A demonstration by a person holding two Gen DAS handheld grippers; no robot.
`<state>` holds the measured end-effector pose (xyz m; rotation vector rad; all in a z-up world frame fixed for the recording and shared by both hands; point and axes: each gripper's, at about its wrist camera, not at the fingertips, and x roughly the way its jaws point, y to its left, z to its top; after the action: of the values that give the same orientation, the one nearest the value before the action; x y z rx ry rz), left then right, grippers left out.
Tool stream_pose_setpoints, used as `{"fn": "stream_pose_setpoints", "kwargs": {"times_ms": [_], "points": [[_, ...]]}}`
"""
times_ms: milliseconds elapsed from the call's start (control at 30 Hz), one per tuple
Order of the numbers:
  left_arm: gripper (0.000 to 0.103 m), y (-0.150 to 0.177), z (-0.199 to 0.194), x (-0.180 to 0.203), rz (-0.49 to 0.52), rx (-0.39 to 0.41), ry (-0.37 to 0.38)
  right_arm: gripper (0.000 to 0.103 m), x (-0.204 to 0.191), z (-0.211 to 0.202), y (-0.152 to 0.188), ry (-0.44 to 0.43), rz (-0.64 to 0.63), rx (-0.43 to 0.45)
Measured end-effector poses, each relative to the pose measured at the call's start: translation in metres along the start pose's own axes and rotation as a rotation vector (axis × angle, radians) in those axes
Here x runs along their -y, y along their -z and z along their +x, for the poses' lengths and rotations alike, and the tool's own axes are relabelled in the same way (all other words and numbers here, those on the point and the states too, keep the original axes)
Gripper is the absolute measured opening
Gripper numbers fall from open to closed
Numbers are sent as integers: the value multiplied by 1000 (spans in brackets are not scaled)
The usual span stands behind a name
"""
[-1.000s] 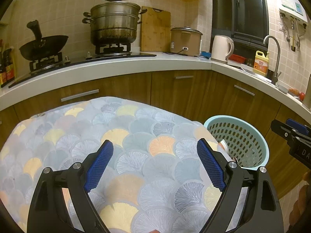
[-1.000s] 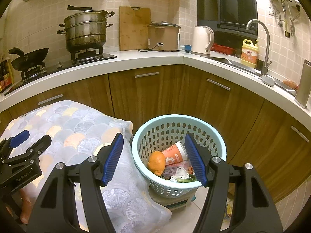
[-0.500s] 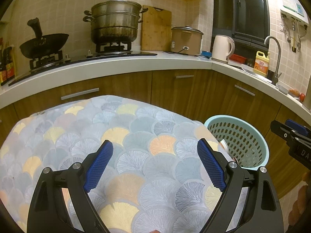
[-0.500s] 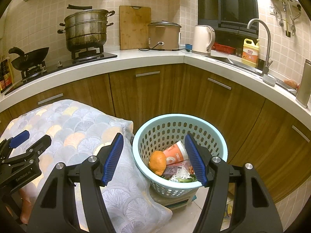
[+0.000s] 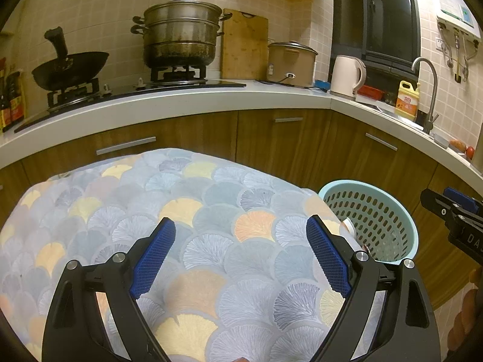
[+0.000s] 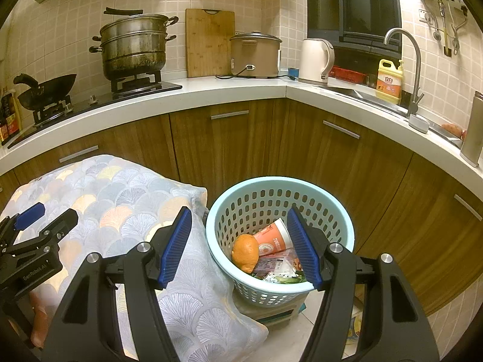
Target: Collect trash
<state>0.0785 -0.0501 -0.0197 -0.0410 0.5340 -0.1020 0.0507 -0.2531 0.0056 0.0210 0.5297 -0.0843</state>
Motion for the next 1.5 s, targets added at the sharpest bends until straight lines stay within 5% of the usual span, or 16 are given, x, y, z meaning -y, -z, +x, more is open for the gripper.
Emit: {"fn": "stream_pose_setpoints", "kwargs": {"times_ms": [1500], "points": [[86, -1, 0, -1, -3, 1, -1, 62, -3, 6, 6, -15, 2, -15]]}}
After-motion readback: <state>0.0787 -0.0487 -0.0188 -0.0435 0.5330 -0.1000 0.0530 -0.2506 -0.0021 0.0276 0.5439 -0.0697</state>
